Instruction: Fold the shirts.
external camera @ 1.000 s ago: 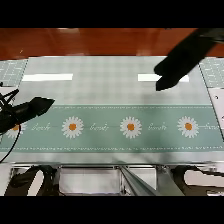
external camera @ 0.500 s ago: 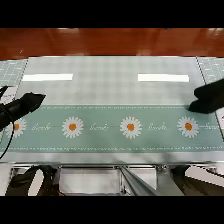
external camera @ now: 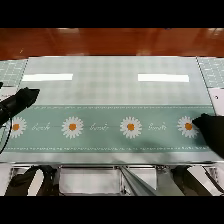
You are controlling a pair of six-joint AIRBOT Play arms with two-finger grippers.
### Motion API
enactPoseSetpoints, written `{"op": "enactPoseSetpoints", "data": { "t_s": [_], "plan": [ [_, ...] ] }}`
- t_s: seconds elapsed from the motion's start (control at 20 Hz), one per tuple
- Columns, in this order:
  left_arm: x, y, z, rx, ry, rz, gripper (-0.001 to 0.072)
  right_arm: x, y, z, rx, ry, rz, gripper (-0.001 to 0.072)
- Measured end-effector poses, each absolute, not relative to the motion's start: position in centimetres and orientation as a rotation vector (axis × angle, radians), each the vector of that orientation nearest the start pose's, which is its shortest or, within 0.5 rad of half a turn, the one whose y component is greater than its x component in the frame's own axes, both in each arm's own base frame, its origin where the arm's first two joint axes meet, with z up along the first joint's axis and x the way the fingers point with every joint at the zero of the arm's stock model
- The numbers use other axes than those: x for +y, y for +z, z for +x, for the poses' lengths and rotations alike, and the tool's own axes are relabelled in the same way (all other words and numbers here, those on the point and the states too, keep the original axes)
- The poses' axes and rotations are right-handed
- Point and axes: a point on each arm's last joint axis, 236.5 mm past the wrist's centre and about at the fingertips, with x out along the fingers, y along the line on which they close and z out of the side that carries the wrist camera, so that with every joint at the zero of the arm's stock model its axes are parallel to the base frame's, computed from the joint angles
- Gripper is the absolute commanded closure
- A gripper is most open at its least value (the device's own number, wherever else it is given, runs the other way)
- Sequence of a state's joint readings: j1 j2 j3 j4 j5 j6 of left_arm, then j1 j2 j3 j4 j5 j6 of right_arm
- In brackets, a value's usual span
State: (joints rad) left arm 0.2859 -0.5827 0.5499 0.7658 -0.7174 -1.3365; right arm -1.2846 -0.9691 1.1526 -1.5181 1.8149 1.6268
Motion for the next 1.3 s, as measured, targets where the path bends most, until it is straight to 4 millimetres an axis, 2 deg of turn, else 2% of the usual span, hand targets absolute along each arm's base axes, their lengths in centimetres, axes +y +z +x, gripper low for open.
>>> {"op": "enactPoseSetpoints", "data": {
  "t_s": [0.15, 0.2, 0.3, 0.35, 0.45, 0.5, 0.6, 0.65, 0.75, 0.8, 0.9, 0.95, 1.05, 1.1, 1.2, 1.3],
  "plan": [
    [-1.9, 8.4, 33.5, 0.621, -0.079, -0.642, 0.0683, -19.3, 6.3, 5.0, 1.364, -1.04, 1.142, 0.0305],
    [-1.8, 7.8, 33.8, 0.641, -0.077, -0.641, 0.0683, -19.3, 6.0, 4.7, 1.361, -1.055, 1.145, 0.0333],
    [-1.6, 7.3, 34.6, 0.664, -0.082, -0.626, 0.0683, -19.6, 5.8, 4.9, 1.334, -1.056, 1.152, 0.056],
    [-1.5, 7.5, 35.2, 0.67, -0.09, -0.613, 0.0683, -20.1, 6.0, 6.0, 1.289, -1.03, 1.158, 0.0615],
    [-1.2, 9.2, 37.1, 0.657, -0.112, -0.586, 0.0684, -21.4, 7.1, 9.7, 1.164, -0.93, 1.163, 0.0684],
    [-1.2, 10.4, 38.1, 0.65, -0.131, -0.572, 0.0684, -22.2, 8.2, 12.4, 1.091, -0.862, 1.144, 0.0685],
    [-1.8, 14.1, 40.9, 0.604, -0.183, -0.537, 0.0684, -23.0, 11.0, 18.6, 0.975, -0.711, 1.065, 0.0685],
    [-2.7, 15.9, 42.2, 0.592, -0.226, -0.51, 0.0684, -22.7, 12.5, 22.1, 0.933, -0.624, 1.008, 0.0685],
    [-5.5, 19.7, 45.0, 0.562, -0.33, -0.46, 0.0684, -19.4, 15.2, 30.2, 0.899, -0.399, 0.865, 0.0685],
    [-7.5, 20.8, 46.0, 0.571, -0.39, -0.437, 0.0685, -16.3, 16.2, 34.3, 0.898, -0.273, 0.782, 0.0685],
    [-12.0, 21.2, 47.0, 0.633, -0.51, -0.388, 0.0684, -8.9, 16.3, 40.3, 0.932, -0.076, 0.604, 0.0685],
    [-13.5, 20.1, 46.9, 0.691, -0.537, -0.358, 0.0684, -5.6, 15.5, 42.3, 0.957, -0.02, 0.506, 0.0685],
    [-14.7, 16.4, 46.2, 0.829, -0.515, -0.29, 0.0684, -0.9, 12.2, 44.0, 1.05, 0.0, 0.294, 0.0685],
    [-14.4, 14.1, 45.6, 0.897, -0.477, -0.261, 0.0684, 0.2, 10.5, 44.5, 1.08, -0.02, 0.189, 0.0685],
    [-13.7, 10.3, 44.3, 1.002, -0.417, -0.225, 0.0684, 1.6, 7.7, 45.0, 1.129, -0.048, 0.06, 0.0685],
    [-13.0, 7.0, 43.3, 1.077, -0.368, -0.202, 0.0683, 2.2, 5.3, 45.2, 1.177, -0.062, 0.015, 0.0684]
  ]
}}
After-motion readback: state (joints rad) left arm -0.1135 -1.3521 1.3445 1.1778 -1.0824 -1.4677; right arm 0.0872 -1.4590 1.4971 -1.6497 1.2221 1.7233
